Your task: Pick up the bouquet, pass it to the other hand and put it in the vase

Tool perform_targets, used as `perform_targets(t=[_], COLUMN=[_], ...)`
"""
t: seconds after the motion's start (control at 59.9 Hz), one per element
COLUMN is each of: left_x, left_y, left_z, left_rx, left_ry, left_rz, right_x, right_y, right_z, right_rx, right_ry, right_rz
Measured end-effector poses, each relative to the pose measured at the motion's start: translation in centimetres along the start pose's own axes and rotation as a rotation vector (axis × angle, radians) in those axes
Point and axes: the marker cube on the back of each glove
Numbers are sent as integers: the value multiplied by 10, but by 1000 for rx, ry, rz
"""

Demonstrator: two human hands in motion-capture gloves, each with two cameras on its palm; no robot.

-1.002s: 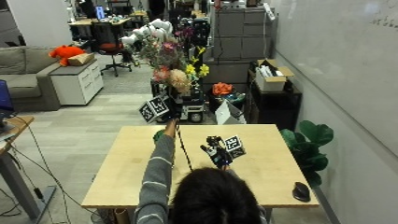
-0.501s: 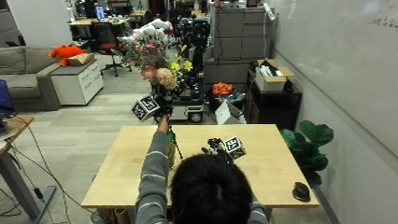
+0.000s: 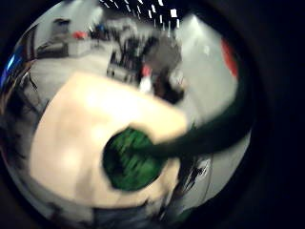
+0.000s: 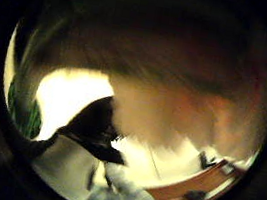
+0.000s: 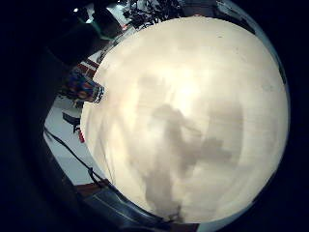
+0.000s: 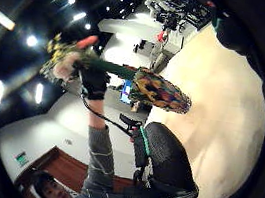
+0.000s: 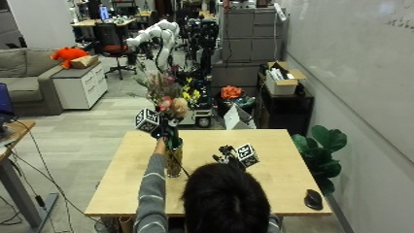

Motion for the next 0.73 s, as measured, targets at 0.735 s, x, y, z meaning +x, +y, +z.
perform_targets(t=[0.735], left_x=[-51], left_y=[62], left_z=[-27], left_rx=[270], left_ry=[-16], left_rz=[-134], right_x=[-35], right_y=[16], right_z=[-39], right_rx=[61], right_ry=[23], right_rz=[18])
